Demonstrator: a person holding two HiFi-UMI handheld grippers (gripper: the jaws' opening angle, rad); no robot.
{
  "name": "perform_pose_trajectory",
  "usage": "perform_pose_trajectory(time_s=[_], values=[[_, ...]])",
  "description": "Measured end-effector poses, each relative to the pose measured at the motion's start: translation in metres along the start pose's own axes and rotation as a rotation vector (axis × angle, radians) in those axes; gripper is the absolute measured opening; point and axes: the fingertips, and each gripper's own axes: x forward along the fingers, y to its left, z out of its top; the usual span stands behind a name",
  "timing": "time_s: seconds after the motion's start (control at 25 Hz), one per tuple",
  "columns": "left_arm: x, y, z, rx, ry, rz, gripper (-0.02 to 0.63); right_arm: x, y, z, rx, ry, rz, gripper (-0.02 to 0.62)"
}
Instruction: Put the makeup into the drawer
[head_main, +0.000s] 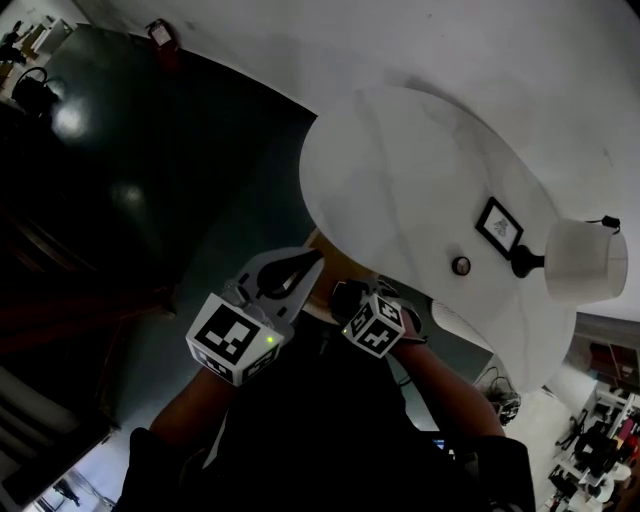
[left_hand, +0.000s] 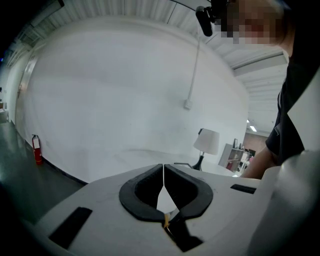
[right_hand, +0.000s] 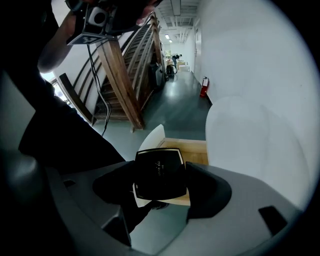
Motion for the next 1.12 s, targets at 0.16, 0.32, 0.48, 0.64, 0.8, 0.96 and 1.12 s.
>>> perform_pose_trajectory(time_s=[0.16,0.32,0.48,0.64,0.8,0.96,1.12], values=[[0.007,0.005,-0.011,-0.003,0.026,-0.006,0.012,0.026,0.003,-0.015,0.039,0.015,-0.008,0.281],[0.011,0.007,-0.019,-0.002,0.033,-0.012,0.012,0.053,0.003,-0.030,0.053,0.043,-0.026,0.281],[0.014,0.007,-0.026,0.025,0.049,-0.009,0.012,0.076,-0.005,-0.043,0.077,0.061,-0.051,0.281],[0.015,0.011,-0.030,0.024,0.043,0.006,0.012,0.098,-0.013,-0.051,0.078,0.084,-0.045,0.281],[0.014,0.018,-0.038,0.008,0.050,0.027,0.012,0.121,-0.023,-0.058,0.072,0.115,-0.032,0.281],[0.012,0.025,-0.044,-0.005,0.052,0.046,0.012,0.141,-0.030,-0.061,0.058,0.142,-0.009,0.281],[0.009,0.030,-0.048,-0.019,0.047,0.063,0.012,0.163,-0.026,-0.070,0.030,0.188,0.027,0.281]])
